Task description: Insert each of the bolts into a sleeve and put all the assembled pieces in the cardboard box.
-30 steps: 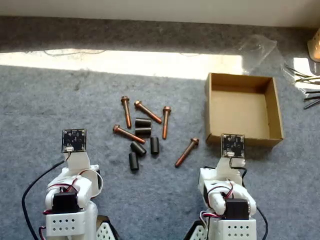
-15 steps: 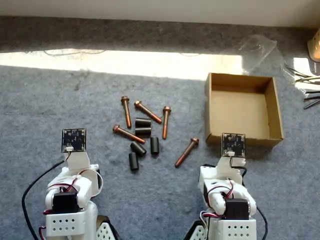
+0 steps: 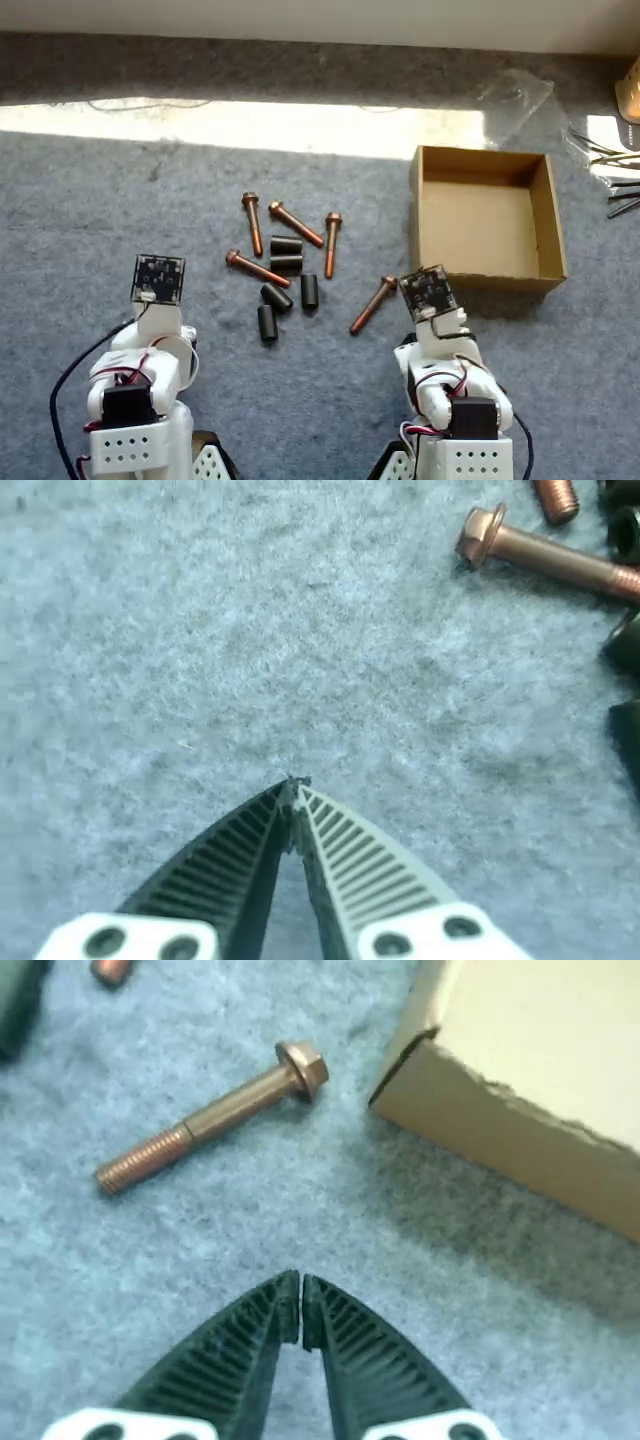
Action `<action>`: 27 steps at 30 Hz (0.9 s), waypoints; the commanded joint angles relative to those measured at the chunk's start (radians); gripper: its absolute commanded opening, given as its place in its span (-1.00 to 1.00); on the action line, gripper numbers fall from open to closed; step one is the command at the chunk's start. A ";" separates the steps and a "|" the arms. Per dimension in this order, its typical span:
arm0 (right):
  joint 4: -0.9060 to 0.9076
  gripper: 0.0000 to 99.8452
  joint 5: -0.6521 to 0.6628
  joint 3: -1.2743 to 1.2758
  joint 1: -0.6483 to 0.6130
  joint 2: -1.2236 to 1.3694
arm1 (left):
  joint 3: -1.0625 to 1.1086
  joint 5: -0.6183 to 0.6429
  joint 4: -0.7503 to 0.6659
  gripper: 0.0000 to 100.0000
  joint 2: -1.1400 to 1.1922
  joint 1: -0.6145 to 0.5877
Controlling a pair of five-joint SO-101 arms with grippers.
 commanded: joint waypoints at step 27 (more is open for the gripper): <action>0.274 -0.98 0.190 -1.006 0.202 0.588 | -0.656 -0.161 0.072 -0.87 0.300 -0.021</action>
